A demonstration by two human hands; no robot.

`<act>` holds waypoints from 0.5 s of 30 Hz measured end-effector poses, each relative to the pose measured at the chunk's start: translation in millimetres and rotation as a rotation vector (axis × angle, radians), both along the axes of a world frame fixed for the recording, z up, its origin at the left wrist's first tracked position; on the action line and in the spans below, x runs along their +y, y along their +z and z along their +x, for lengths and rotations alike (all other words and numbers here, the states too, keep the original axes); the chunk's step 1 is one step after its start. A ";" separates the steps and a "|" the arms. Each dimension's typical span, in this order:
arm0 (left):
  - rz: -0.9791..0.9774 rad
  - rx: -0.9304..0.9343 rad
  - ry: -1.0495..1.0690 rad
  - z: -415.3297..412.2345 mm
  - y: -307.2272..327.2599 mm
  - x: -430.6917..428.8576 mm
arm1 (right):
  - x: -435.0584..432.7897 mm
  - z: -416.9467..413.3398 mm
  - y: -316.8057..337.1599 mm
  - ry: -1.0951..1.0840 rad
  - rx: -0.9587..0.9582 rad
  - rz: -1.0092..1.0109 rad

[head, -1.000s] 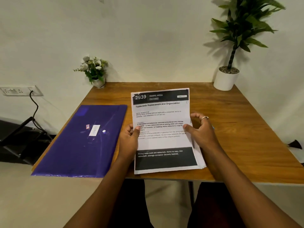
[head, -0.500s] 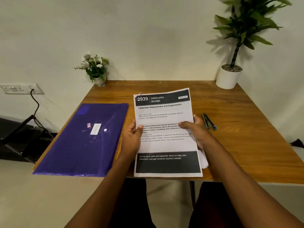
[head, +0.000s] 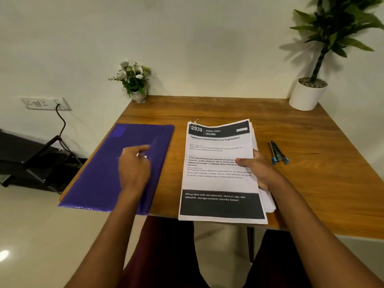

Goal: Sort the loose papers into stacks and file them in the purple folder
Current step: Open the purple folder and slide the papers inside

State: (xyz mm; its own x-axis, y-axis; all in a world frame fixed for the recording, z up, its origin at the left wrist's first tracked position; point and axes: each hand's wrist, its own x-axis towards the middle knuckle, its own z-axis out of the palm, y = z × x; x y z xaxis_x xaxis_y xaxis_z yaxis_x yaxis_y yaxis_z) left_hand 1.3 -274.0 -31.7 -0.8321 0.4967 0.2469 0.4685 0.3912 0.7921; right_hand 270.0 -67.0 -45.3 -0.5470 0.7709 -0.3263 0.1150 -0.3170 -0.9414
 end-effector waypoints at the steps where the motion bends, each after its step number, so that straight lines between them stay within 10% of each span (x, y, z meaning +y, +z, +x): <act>1: -0.091 -0.020 0.032 -14.4 -2.2 -7.3 | -1.4 -0.6 2.1 0.002 -0.015 0.008; 15: -0.668 -0.147 0.027 -13.6 -6.2 21.0 | 1.7 -12.0 22.4 0.006 -0.101 0.011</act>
